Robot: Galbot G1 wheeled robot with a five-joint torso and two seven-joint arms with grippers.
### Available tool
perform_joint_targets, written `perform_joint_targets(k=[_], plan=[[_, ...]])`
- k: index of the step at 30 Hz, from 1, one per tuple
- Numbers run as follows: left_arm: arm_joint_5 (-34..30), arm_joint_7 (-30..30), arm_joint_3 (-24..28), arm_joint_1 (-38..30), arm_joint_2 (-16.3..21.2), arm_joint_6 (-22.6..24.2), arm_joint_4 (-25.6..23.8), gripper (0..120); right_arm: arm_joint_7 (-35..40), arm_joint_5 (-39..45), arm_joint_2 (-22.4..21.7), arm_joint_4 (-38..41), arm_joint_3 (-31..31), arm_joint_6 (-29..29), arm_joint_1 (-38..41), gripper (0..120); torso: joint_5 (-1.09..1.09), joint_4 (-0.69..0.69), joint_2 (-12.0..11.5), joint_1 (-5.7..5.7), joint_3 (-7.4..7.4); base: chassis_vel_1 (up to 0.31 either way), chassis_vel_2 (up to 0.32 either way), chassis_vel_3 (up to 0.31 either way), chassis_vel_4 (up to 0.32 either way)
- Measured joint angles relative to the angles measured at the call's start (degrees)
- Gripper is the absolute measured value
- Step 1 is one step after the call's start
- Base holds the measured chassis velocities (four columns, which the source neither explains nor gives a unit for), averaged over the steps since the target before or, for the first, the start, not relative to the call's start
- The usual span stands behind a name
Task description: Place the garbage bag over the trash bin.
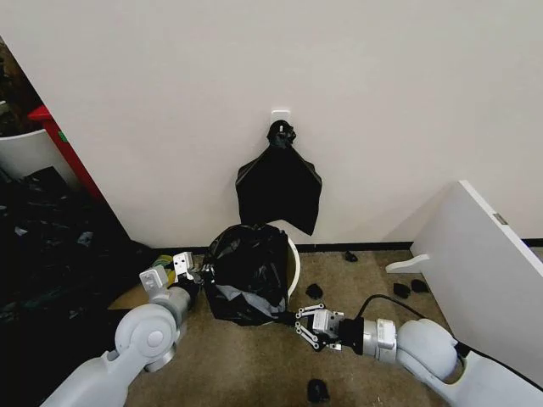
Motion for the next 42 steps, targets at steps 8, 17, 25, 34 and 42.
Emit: perform_joint_targets(k=[8,17,25,34,42], plan=[[0.5,-0.9,0.0,0.1,0.0,-0.4,0.0,2,-0.1,-4.7,-0.2,-0.3,1.1,1.5,-0.6,0,0.0,-0.01,0.0,0.0,0.0,0.0,0.0,0.0,0.0],[6.4,0.1,0.0,1.3,-0.9,-3.7,0.8,2,6.7,1.2,-2.9,5.4,2.6,-5.4,-2.2,22,-0.02,0.0,0.0,0.0,0.0,0.0,0.0,0.0,0.0],[10.9,1.3,0.3,2.2,-1.2,-5.0,0.9,2,28.1,19.2,-2.5,14.3,3.6,-21.1,-3.1,50,0.0,0.01,0.0,0.0,0.0,0.0,0.0,0.0,0.0],[14.8,2.2,0.3,3.2,-1.2,-6.3,0.9,2,24.0,33.5,-2.0,19.8,6.7,-25.1,-2.4,87,-0.02,0.01,0.0,0.0,0.0,0.0,0.0,0.0,0.0],[19.0,4.8,1.7,3.8,-1.0,-7.1,0.1,2,41.3,31.8,1.8,20.3,3.5,-36.3,0.3,100,-0.01,0.0,0.0,0.0,0.0,0.0,0.0,0.0,0.0]])
